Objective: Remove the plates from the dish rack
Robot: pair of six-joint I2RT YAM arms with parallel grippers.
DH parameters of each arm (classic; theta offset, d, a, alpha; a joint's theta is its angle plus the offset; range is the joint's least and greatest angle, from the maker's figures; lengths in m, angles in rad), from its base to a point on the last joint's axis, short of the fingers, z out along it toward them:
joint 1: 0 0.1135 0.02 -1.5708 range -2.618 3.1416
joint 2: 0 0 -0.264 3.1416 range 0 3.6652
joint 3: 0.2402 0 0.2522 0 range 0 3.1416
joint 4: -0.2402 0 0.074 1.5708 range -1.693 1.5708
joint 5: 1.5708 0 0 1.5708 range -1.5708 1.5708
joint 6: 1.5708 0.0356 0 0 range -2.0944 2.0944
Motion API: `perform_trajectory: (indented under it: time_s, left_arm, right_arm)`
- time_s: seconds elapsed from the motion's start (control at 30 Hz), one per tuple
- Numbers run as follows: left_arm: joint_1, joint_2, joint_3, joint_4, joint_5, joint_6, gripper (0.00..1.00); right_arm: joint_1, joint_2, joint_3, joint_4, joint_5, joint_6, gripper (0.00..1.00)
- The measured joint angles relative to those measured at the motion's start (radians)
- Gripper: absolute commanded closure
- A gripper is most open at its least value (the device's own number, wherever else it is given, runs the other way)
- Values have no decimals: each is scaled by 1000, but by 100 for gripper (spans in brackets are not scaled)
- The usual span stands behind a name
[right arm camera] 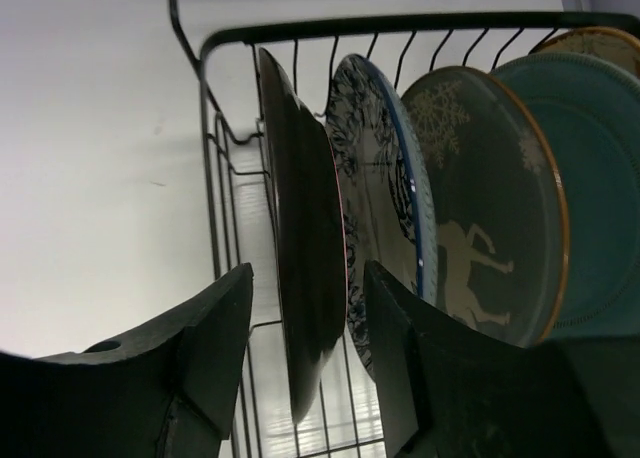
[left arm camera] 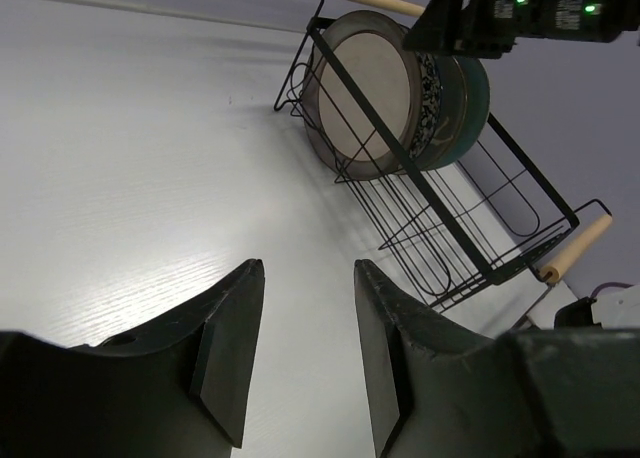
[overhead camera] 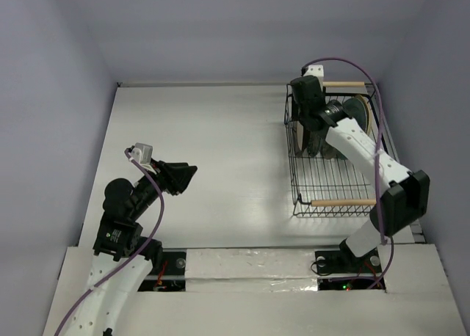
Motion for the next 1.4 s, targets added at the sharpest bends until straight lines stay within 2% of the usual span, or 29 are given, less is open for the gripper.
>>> perform_trajectory:
  time_s: [0.17, 0.27, 0.5, 0.97, 1.17, 1.27, 1.4]
  left_arm:
    - [0, 0, 0, 0, -3, 0, 61]
    - [0, 0, 0, 0, -3, 0, 61]
    - [0, 0, 0, 0, -3, 0, 61]
    - [0, -2, 0, 0, -7, 0, 61]
    - [0, -3, 0, 0, -11, 0, 61]
    - [0, -5, 0, 0, -11, 0, 61]
    - [0, -10, 0, 0, -16, 0, 61]
  right_arm:
    - [0, 139, 45, -29, 71, -25, 53]
    - [0, 193, 57, -45, 119, -40, 63]
    - [3, 218, 75, -89, 201, -90, 100]
    - [94, 205, 315, -203, 347, -159, 100]
    - [131, 51, 336, -251, 373, -159, 100]
    - [146, -91, 322, -234, 317, -146, 100]
    - [150, -293, 183, -85, 93, -79, 100]
